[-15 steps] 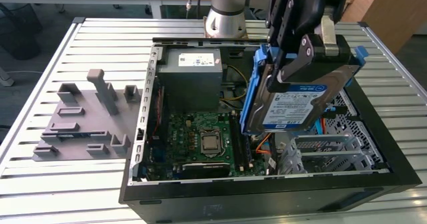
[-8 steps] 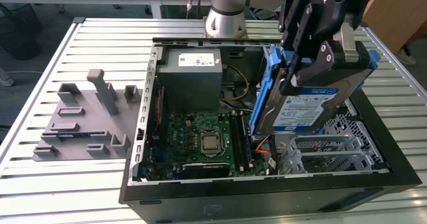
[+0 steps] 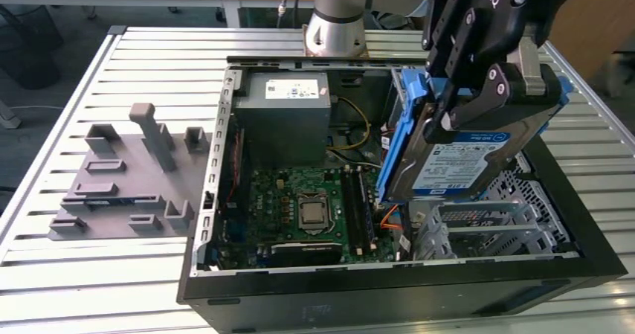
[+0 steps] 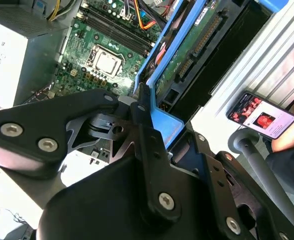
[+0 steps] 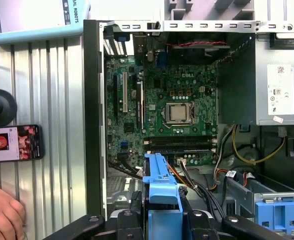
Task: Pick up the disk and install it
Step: 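Insert the disk into the insertion slot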
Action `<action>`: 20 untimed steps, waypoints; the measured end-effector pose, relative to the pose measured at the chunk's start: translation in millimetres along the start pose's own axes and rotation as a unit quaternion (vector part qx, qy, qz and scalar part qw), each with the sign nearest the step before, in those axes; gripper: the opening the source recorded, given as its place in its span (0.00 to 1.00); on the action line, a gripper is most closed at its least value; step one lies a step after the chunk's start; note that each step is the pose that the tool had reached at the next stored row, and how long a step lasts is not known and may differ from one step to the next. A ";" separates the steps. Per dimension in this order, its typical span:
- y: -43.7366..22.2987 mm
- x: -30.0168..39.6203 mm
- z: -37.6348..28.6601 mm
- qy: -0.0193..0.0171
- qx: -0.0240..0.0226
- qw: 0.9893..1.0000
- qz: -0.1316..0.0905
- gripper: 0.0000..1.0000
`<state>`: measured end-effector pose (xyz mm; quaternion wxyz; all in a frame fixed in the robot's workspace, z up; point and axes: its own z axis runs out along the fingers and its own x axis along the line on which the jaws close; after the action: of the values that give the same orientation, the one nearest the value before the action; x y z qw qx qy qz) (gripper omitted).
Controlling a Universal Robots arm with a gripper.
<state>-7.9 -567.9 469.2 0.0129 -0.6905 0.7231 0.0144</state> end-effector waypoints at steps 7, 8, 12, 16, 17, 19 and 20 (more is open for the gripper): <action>-0.2 0.0 0.0 0.000 0.000 1.000 0.000 0.36; -0.5 0.0 0.0 0.000 0.000 1.000 0.000 0.36; -4.2 -0.2 0.5 0.000 0.000 1.000 0.000 0.36; -10.6 -0.5 1.3 0.000 0.000 1.000 0.000 0.36; -12.4 -0.5 1.6 0.000 0.000 1.000 0.000 0.36; -15.8 -0.7 2.4 0.000 0.000 1.000 0.000 0.36; -17.8 -0.7 3.0 0.000 0.000 1.000 0.000 0.36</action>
<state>9.9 -567.9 466.1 0.0128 -0.6905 0.7231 0.0144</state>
